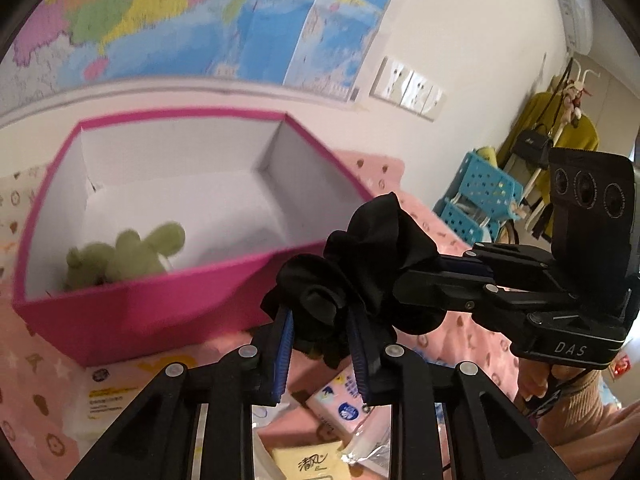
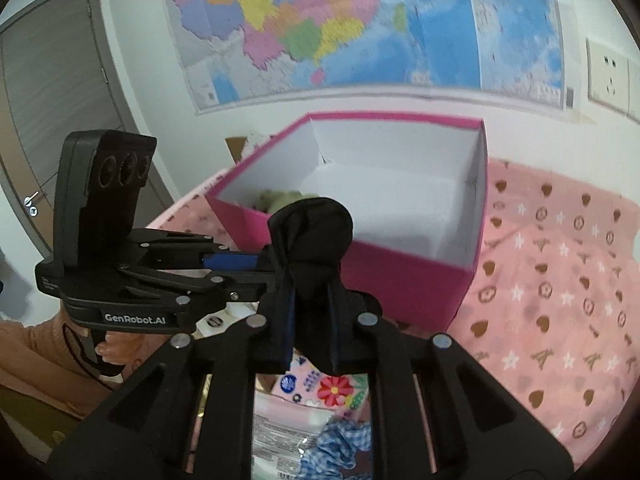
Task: Organize soft objects
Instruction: 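Carry the black scrunchie into the box and release it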
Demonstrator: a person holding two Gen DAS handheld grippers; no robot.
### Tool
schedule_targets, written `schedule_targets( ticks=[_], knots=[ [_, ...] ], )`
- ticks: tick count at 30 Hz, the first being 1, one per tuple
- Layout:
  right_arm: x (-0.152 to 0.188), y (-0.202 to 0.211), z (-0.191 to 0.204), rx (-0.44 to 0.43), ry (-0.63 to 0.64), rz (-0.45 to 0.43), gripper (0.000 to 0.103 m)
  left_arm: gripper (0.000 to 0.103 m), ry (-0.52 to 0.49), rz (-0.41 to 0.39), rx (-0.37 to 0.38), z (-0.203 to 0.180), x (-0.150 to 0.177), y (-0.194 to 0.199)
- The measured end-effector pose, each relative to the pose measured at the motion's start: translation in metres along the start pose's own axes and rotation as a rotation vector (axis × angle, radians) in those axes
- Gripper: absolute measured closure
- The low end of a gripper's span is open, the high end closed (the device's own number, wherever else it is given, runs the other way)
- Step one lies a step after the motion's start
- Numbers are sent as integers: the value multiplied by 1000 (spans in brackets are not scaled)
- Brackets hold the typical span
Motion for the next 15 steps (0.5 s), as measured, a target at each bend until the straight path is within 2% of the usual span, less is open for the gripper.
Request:
schedule_targets(
  ticks=[10, 15],
  knots=[
    [-42, 17, 15, -4, 109, -96, 88, 78, -22, -104, -33, -1, -38, 30],
    [-64, 10, 6, -12, 101, -119, 88, 78, -30, -136, -68, 7, -57, 37]
  ],
)
Point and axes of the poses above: each gripper's, at about its wrist camera, not at the fingertips, and y roughly against the way its jaws point, z to its left, x to its underside, the point moved 1 cm from there along -y, roughly the way its jaws point, and after that the axes turned 6 degrees about -y, right-handed, at the moved point
